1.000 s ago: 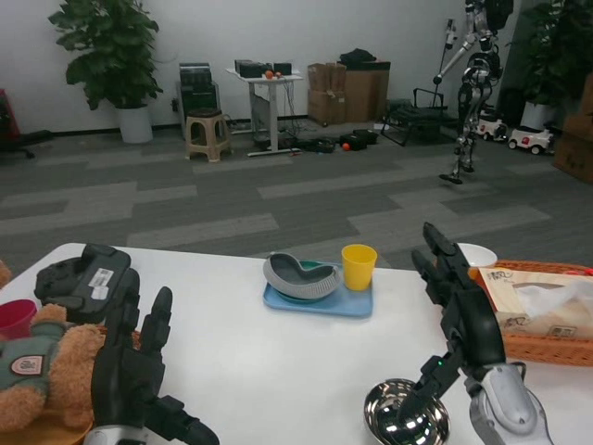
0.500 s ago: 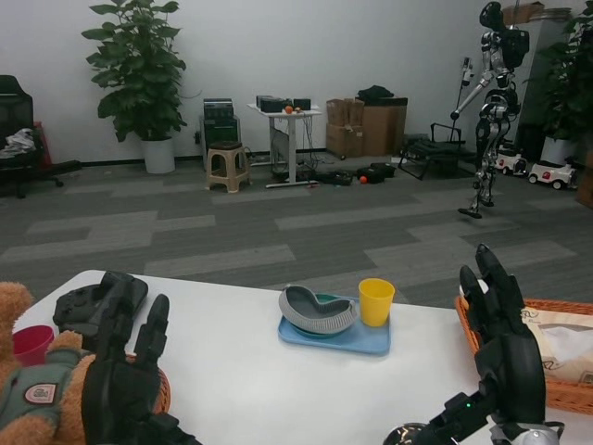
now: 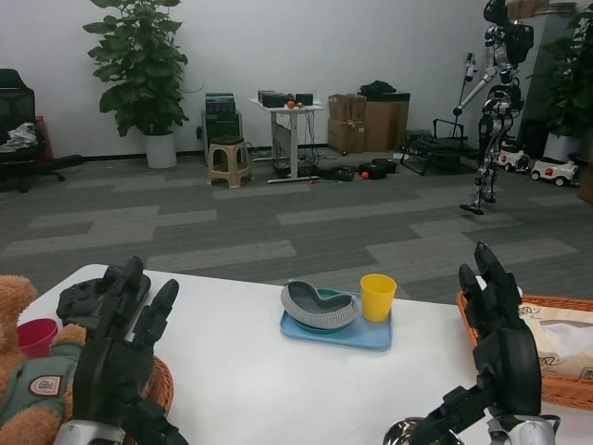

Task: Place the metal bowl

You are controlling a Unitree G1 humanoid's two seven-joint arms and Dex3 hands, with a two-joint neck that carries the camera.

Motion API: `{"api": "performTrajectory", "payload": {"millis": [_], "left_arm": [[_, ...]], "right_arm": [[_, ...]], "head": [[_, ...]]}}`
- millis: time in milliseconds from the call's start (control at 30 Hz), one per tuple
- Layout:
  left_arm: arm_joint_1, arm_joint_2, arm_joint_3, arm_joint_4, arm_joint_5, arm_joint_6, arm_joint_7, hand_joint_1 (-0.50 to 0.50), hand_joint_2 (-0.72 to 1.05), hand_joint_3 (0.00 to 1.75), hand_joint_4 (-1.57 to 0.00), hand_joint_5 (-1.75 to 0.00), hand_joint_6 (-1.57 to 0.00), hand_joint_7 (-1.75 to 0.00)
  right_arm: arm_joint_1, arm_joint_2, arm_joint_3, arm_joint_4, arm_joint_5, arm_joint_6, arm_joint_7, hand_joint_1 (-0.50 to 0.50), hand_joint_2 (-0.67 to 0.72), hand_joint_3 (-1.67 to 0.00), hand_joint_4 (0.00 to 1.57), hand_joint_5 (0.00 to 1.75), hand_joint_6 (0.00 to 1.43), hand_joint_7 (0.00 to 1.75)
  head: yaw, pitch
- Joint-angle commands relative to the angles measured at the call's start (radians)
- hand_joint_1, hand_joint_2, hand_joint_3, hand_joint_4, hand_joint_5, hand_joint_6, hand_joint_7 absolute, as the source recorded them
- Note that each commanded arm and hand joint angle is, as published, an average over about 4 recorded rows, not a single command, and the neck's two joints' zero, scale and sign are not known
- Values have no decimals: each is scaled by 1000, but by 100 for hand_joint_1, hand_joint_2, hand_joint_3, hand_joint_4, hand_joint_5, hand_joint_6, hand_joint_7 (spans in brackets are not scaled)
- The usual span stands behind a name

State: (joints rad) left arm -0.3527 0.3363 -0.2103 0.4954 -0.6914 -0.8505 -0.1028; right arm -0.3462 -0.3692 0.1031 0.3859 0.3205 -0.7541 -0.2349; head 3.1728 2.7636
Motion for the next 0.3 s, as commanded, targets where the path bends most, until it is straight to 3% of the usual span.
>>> {"api": "performTrajectory", "payload": {"millis": [33, 300], "left_arm": [[0, -16, 24, -11, 15, 16, -13, -50, -46, 0, 0, -31, 0, 0], [-9, -19, 29, -11, 15, 16, -14, -50, -46, 0, 0, -31, 0, 0]], "right_arm": [[-19, -17, 3, -2, 11, -4, 2, -42, 69, 0, 0, 10, 0, 17], [-28, -26, 6, -11, 12, -4, 2, -39, 70, 0, 0, 10, 0, 21]], "head": [[-4, -2], [-11, 0]]}}
